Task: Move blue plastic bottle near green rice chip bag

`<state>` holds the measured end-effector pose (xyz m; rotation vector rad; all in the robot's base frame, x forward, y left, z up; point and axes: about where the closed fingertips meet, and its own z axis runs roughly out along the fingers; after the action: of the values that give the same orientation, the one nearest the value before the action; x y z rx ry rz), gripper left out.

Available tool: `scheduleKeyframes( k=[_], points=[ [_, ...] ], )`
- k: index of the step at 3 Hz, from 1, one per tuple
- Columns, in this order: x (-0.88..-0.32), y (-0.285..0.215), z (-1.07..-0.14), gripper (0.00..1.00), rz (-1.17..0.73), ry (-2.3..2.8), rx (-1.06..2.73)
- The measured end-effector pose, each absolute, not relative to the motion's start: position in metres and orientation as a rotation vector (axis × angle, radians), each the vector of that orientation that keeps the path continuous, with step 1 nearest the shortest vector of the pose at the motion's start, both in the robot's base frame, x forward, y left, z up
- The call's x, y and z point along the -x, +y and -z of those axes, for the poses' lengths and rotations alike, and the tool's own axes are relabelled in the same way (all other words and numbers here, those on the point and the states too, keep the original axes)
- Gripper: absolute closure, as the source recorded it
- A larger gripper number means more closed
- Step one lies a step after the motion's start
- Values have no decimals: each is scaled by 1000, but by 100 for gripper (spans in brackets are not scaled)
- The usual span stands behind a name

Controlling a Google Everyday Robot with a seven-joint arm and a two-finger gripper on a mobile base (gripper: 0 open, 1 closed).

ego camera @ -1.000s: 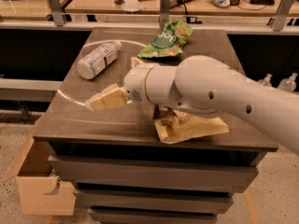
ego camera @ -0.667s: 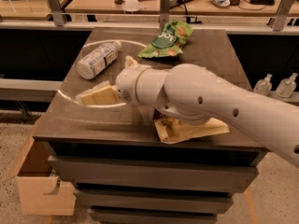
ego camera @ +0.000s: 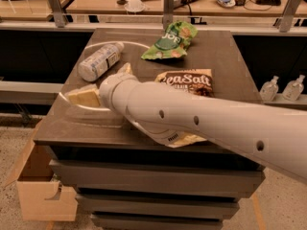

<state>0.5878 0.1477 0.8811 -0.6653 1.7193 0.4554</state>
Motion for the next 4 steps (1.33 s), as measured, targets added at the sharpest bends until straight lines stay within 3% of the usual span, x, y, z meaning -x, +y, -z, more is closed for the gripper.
scheduleKeyframes(
  k=[3,4],
  points=[
    [-687,224,-888,0,-306,1755,362],
    [-697,221,-879,0,-258,1782,311]
  ],
)
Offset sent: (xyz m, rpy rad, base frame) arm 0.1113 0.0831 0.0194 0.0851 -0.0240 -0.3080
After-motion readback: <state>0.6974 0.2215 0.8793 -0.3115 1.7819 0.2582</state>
